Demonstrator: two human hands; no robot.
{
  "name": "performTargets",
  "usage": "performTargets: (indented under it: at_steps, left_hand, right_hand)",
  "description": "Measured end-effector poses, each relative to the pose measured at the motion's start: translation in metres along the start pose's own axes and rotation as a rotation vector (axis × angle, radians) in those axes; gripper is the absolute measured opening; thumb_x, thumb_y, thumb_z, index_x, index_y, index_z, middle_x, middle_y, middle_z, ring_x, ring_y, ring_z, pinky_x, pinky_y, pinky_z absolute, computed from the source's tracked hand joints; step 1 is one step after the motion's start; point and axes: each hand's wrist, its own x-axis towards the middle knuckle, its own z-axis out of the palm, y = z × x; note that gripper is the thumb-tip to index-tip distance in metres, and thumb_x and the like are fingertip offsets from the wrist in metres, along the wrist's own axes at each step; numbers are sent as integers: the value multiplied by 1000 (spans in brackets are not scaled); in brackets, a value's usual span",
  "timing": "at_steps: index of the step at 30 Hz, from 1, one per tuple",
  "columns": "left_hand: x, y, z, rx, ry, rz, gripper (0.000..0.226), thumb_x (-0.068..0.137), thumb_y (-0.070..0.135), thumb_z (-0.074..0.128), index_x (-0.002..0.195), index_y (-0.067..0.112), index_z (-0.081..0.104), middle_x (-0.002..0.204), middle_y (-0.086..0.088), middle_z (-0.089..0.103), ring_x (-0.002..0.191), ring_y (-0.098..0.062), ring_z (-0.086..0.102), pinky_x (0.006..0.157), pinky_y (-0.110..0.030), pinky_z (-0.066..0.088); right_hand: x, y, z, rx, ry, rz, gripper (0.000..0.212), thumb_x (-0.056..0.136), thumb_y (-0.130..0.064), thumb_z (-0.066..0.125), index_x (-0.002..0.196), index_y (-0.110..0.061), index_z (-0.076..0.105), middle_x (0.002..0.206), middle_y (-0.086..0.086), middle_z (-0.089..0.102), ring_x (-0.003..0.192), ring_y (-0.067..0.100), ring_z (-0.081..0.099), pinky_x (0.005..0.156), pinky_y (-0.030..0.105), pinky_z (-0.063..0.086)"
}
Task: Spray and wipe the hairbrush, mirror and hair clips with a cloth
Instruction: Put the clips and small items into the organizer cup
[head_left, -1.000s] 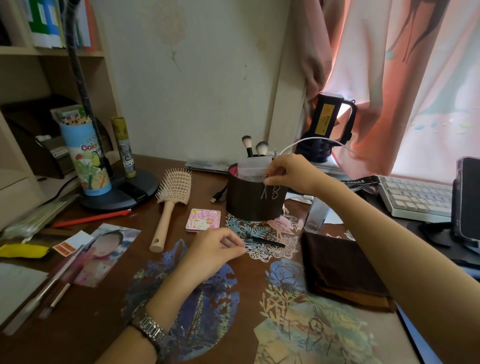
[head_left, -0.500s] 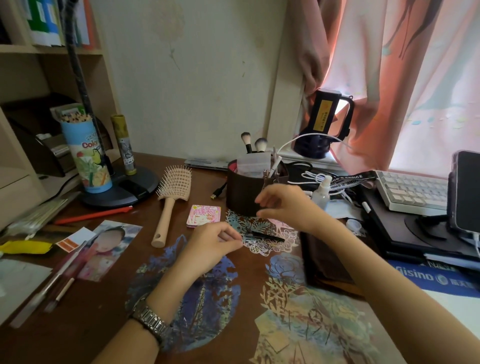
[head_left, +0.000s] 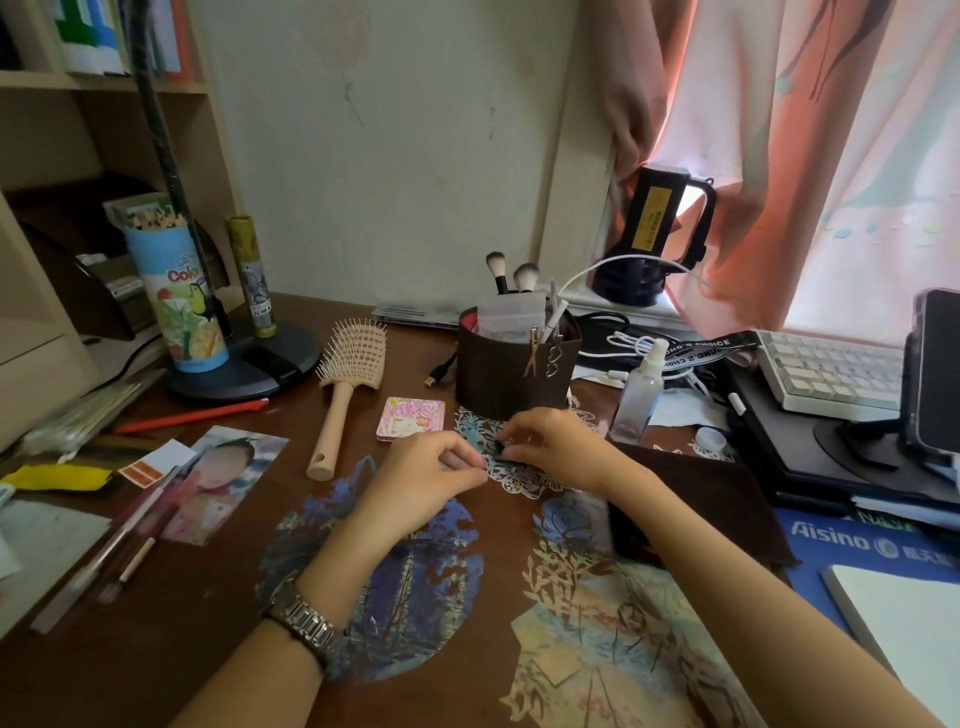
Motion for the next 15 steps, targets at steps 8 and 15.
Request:
performTargets:
  at_steps: [8,15]
  left_hand:
    - [0,-1,0,4,11,1,9,80,24,74,89,20,73,79,9,67,68,2,60,59,-6,43]
    - [-2,3,3,-14,23,-16,20,82,40,70,88,22,71,85,6,66,80,-2,59,63,-14,40]
  right_hand:
    - [4,-6,2,44,5,29,8,87,-24,65,90,-21,58,84,-10,56,78,10,55,64,16,39]
    - [-3,-9,-2,374,174,102,10,83,-20,72,81,-20,62,78,-2,67,71,9,66,68,21,55]
